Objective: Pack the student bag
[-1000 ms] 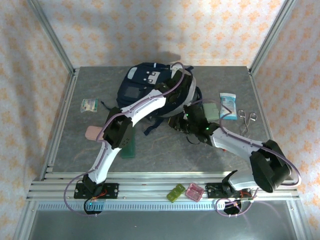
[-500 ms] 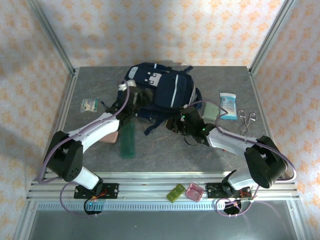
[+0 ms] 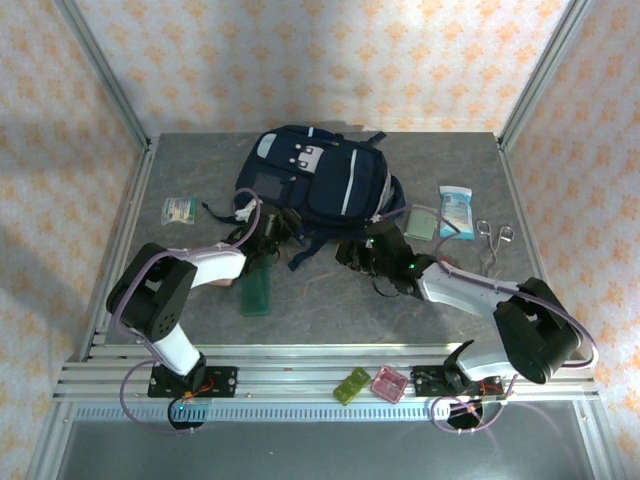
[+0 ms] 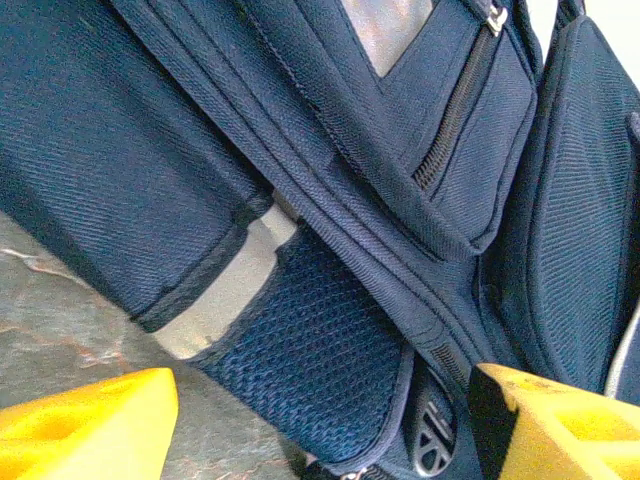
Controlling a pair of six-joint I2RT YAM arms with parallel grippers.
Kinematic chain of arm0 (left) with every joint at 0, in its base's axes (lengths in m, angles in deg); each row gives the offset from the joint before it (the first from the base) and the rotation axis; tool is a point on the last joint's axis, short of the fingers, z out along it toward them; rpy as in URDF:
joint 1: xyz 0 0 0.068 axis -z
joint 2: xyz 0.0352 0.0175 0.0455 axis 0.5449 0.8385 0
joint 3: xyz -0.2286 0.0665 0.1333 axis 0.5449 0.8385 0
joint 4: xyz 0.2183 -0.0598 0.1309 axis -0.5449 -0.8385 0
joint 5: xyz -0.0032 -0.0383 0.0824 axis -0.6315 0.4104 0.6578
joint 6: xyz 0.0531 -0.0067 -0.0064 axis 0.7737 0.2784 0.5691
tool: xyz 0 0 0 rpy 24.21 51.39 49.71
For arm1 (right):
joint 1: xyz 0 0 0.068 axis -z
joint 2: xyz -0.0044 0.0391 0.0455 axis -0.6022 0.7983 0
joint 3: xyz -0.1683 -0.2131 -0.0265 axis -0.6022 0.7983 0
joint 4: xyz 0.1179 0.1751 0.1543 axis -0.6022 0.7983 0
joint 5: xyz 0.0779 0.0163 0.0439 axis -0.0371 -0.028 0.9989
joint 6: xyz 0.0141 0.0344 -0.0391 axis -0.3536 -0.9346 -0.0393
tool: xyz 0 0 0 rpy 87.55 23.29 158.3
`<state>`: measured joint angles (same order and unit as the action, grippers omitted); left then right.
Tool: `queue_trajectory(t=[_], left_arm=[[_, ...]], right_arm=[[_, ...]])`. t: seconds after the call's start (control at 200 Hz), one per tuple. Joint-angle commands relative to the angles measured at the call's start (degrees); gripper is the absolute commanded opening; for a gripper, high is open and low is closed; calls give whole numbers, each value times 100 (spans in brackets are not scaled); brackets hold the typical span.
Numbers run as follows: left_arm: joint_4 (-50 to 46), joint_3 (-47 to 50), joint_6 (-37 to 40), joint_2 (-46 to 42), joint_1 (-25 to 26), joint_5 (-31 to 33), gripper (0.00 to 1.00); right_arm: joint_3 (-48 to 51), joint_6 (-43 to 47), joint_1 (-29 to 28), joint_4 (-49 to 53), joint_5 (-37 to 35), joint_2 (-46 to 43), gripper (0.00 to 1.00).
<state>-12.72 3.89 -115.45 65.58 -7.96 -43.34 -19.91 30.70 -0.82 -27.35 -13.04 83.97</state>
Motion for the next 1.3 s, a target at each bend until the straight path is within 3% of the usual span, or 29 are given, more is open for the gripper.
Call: queue_trajectory(t=[0.0, 0.22, 0.41, 0.496, 0.741, 0.881, 1.296], left_arm=[[321, -197, -278, 273, -54, 30, 78], [222, -418, -468, 728, -117, 169, 74], [498, -469, -567, 841, -267, -288, 17], [443, -540, -505, 712, -267, -408, 0], [310, -635, -631, 91, -240, -990, 0], [187, -714, -764, -257, -162, -1104, 0], [44, -1068, -1013, -599, 2, -1319, 0]], right_arm=[[90, -43, -39, -132, -230, -196, 44], [102, -56, -39, -149, -206, -210, 44], [102, 31, -47, -191, -178, -111, 38], [122, 67, -56, -247, -219, -63, 37], [-109, 482, -360, -404, -413, 155, 34], [-355, 827, -555, -640, -620, 340, 38], [-716, 1466, -575, -2309, -818, 1371, 45]])
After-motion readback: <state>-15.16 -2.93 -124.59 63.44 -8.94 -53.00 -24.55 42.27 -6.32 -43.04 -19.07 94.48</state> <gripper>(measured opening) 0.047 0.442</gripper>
